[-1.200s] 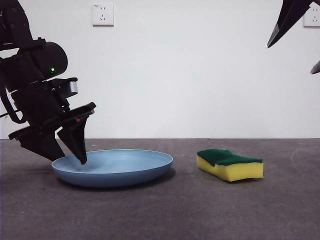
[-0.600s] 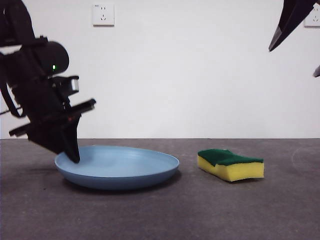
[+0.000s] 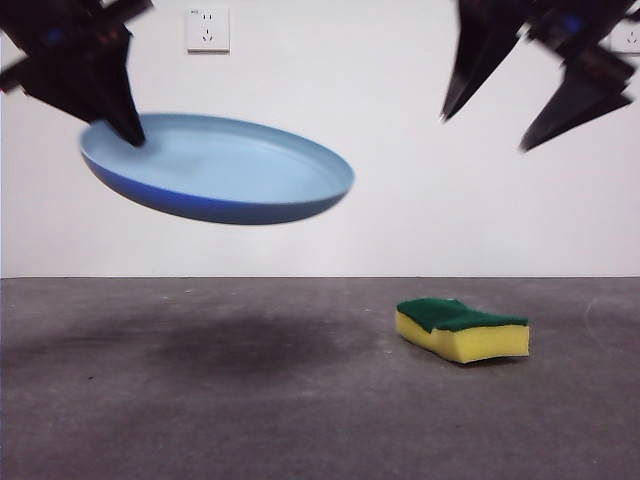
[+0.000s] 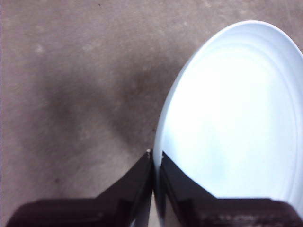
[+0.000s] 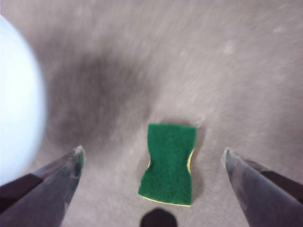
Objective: Pick up the plate,pick up the cloth,clean the plate with the cloth
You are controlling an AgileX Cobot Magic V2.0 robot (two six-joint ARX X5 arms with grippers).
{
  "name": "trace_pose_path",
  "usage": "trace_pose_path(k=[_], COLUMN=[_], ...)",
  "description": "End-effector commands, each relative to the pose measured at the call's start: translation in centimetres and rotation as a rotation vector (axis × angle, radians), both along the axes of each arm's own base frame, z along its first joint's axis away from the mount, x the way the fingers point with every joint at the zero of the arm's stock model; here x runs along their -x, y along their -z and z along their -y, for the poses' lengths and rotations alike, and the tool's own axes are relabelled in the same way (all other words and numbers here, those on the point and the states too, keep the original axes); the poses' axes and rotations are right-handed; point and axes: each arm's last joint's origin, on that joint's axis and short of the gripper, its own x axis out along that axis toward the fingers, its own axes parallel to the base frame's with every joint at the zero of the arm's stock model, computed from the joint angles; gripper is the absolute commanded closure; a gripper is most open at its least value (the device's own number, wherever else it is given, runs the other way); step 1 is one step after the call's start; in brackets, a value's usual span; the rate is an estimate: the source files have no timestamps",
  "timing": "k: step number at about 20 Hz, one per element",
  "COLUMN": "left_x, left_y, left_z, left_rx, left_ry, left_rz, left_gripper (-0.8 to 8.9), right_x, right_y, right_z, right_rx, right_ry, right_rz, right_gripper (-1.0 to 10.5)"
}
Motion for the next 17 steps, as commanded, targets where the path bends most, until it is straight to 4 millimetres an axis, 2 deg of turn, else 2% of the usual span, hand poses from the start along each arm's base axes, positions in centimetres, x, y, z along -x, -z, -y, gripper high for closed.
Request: trace_pose_path(k=[1, 5, 8, 10, 13, 17], left_x=[1.1, 2.5, 2.8, 2.9, 2.9, 2.9], left_y=[-0.7, -1.1, -0.8, -0.8, -0.8, -0.8], left_z=[-0.3, -1.1, -1.2, -1.3, -1.1, -1.1], left_rx=[-0.046, -0.166, -0.210, -0.211, -0.210, -0.204], left_ry=[-0.003, -0.062, -0.057, -0.056, -0.051, -0.044], left_rz=[0.019, 0.008, -0.022, -0.027, -0.027, -0.030], left_gripper=[8.21, 8.21, 8.21, 8.21, 8.21, 8.21], right_x=[-1.1, -3.4, -4.6, -5.0, -5.3, -5.6], right_y=[1.9, 7.0, 9.7, 10.6, 11.8, 12.4], right_z=[-1.5, -3.4, -4.0, -4.2, -4.3, -4.4], right_rx=[0.068, 0.163, 0.186, 0.195, 0.208, 0.211], right_ry=[-0.036, -0.059, -0.067, -0.070, -0.071, -0.067], right_rz=[-0.031, -0.155, -0.201, -0.215, -0.244, -0.240], right_gripper=[4.5, 4.5, 4.7, 5.1, 5.1, 5.3])
